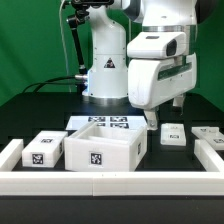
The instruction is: Assemble cabinet
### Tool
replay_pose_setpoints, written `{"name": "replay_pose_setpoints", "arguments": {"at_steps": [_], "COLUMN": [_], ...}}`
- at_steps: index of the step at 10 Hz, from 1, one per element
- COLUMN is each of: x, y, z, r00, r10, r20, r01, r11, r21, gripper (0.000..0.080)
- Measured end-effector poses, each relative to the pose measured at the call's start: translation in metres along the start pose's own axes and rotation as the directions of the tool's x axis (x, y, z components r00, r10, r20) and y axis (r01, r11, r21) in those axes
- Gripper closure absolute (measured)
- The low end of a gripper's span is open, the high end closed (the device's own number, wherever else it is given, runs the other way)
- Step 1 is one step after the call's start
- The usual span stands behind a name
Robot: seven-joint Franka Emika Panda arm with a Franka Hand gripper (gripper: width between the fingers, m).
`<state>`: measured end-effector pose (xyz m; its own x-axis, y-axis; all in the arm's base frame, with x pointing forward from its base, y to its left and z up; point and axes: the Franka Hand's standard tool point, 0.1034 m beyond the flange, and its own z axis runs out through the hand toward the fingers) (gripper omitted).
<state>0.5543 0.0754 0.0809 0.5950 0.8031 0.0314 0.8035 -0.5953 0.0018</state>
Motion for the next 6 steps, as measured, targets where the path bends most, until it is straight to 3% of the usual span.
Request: {"name": "replay_pose_setpoints", "arguments": {"at_steps": [6], "x": [-0.0002], "y": [0.0002], "z": [0.0], "r00": [1.0], "r10": [0.0], "r20": [0.0], "r01": [0.0], "r11": [1.0], "r21": [0.0], "gripper": [0.0002]}}
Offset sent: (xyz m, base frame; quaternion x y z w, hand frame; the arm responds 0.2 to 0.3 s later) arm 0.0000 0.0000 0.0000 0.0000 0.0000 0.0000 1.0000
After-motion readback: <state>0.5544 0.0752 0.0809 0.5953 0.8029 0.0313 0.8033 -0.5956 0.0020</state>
